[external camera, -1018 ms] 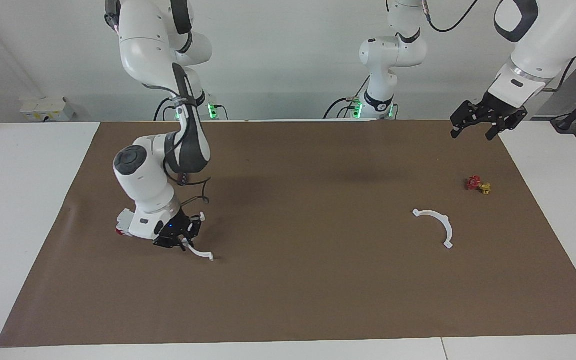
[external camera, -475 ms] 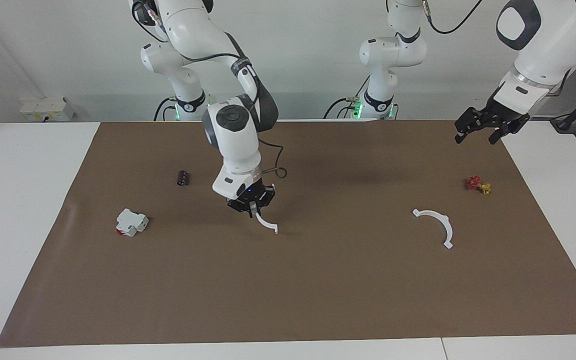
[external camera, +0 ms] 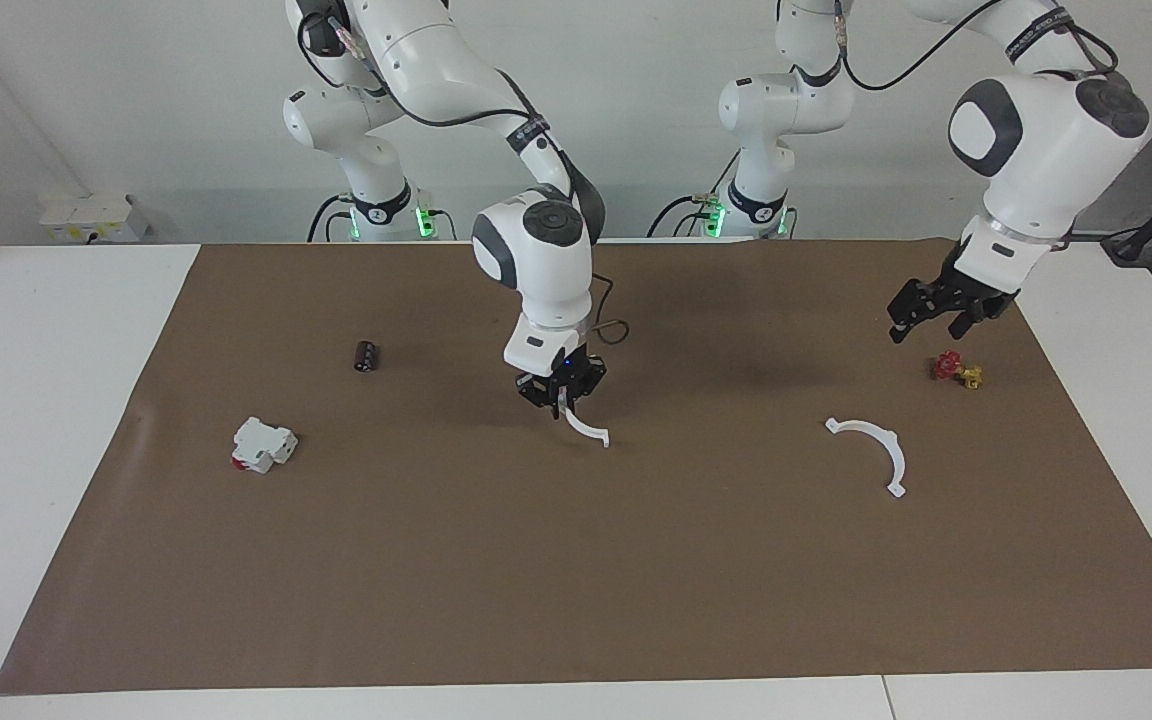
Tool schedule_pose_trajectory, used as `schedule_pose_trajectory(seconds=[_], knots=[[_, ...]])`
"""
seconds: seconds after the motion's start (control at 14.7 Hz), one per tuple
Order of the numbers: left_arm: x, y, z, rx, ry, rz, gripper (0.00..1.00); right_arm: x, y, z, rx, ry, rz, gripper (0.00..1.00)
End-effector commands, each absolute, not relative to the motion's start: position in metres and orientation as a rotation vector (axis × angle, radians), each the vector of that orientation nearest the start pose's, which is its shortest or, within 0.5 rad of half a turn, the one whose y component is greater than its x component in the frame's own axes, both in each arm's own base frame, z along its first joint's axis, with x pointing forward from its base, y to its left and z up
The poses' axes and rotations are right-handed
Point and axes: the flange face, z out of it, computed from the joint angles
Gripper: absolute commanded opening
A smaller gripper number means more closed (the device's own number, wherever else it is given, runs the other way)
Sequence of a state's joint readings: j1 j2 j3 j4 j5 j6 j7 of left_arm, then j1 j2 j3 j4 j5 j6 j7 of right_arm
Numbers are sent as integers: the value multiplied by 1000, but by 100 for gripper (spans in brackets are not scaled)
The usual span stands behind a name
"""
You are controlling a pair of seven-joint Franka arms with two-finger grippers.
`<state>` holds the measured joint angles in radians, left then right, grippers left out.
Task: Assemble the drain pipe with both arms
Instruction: 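Carry the clamp half toward the center while the left gripper reaches the other half, then set the clamp half down with the right gripper while the left gripper grasps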
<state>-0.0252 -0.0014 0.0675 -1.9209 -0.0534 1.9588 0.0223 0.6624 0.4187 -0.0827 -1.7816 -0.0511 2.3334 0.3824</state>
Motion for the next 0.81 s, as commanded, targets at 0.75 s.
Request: schedule_pose_trajectory(seconds=[0.75], knots=[[595,22,326,-3132,-275,-146,85,516,383,292,-3104,-336,-307,0]])
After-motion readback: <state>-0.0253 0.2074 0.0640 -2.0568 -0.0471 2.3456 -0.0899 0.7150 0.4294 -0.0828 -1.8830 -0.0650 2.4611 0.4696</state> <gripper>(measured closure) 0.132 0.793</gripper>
